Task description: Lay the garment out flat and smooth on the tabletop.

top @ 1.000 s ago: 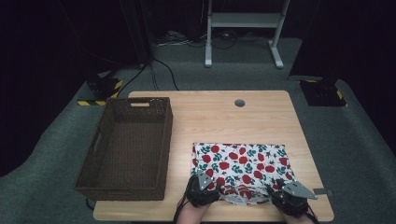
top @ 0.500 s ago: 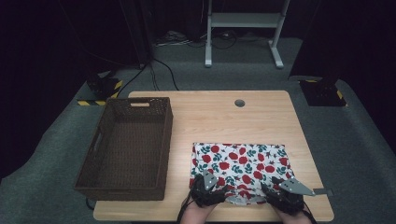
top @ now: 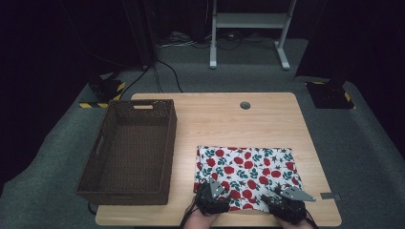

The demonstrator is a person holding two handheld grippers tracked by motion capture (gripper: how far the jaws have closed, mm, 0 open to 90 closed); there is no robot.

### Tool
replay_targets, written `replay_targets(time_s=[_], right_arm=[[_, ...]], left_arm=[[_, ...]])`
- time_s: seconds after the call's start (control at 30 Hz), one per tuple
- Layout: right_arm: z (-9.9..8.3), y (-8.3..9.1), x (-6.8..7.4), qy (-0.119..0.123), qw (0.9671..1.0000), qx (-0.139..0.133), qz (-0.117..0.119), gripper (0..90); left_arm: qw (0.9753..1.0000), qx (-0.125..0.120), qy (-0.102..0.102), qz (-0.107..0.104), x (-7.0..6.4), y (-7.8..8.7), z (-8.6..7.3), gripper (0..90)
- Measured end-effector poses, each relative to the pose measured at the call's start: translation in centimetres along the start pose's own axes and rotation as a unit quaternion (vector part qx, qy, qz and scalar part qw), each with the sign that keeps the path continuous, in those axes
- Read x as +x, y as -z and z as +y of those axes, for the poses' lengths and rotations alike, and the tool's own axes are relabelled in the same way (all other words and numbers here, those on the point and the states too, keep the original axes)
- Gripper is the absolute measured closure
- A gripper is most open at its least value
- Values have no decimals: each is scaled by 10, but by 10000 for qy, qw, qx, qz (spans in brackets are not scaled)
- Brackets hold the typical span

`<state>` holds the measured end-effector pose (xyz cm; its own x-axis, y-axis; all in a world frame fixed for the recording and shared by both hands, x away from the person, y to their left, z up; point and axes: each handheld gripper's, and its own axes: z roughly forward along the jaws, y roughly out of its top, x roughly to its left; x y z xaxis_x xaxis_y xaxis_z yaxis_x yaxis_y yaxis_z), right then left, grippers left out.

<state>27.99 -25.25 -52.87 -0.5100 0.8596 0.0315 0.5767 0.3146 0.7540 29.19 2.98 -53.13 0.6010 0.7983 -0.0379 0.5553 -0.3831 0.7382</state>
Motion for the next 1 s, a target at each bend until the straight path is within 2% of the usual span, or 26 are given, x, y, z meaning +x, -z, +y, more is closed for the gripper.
replay_targets(time_s=[0.43, 0.77, 1.0], right_arm=[[0, -1, 0, -11, 10000, 3, -30, 389], [1, -1, -2, 6, 10000, 42, -20, 383], [1, 1, -10, 14, 10000, 86, -40, 375]], left_arm=[[10000, -52, 58, -31, 1, 0, -1, 226], [9999, 131, -46, -63, -1, -3, 4, 186], [9994, 297, -127, -79, -7, -9, 13, 179]])
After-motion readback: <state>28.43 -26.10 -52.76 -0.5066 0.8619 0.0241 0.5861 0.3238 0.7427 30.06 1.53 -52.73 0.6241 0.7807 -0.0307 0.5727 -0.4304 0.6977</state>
